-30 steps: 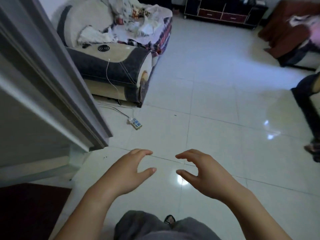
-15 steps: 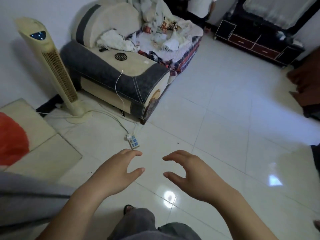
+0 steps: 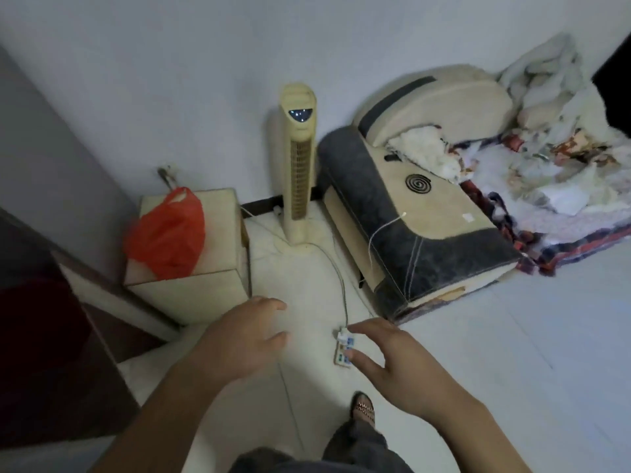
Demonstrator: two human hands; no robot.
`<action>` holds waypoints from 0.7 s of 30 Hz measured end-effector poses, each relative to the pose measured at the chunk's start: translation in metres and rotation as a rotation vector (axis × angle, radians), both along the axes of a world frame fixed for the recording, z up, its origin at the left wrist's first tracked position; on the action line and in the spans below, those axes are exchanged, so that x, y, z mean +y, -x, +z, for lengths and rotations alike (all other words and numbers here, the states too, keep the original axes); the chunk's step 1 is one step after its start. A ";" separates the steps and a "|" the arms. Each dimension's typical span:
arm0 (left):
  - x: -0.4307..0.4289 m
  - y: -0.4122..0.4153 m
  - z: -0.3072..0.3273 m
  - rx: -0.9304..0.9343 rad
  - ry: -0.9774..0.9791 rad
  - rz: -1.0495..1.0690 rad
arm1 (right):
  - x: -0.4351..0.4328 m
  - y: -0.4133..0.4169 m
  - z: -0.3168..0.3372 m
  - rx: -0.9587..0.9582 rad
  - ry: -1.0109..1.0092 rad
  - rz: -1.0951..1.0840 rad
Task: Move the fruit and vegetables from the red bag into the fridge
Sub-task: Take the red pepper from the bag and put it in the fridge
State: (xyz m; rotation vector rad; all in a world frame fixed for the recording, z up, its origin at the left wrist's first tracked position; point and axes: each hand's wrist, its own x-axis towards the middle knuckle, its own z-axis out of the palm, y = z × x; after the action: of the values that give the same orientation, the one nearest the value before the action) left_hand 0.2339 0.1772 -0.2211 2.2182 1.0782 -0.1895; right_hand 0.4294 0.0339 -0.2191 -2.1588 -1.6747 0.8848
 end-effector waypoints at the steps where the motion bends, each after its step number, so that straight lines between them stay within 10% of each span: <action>1: 0.005 -0.008 0.002 0.008 0.009 0.046 | 0.017 -0.017 0.001 0.003 -0.018 0.053; 21: 0.242 -0.028 -0.031 -0.056 0.094 0.556 | 0.374 -0.034 -0.025 -0.042 0.021 0.588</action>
State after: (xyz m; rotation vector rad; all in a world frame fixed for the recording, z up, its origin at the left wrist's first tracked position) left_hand 0.2622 0.4193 -0.2524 1.7507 1.5672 0.0633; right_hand 0.4637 0.4084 -0.2438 -1.7142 -2.3827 0.9978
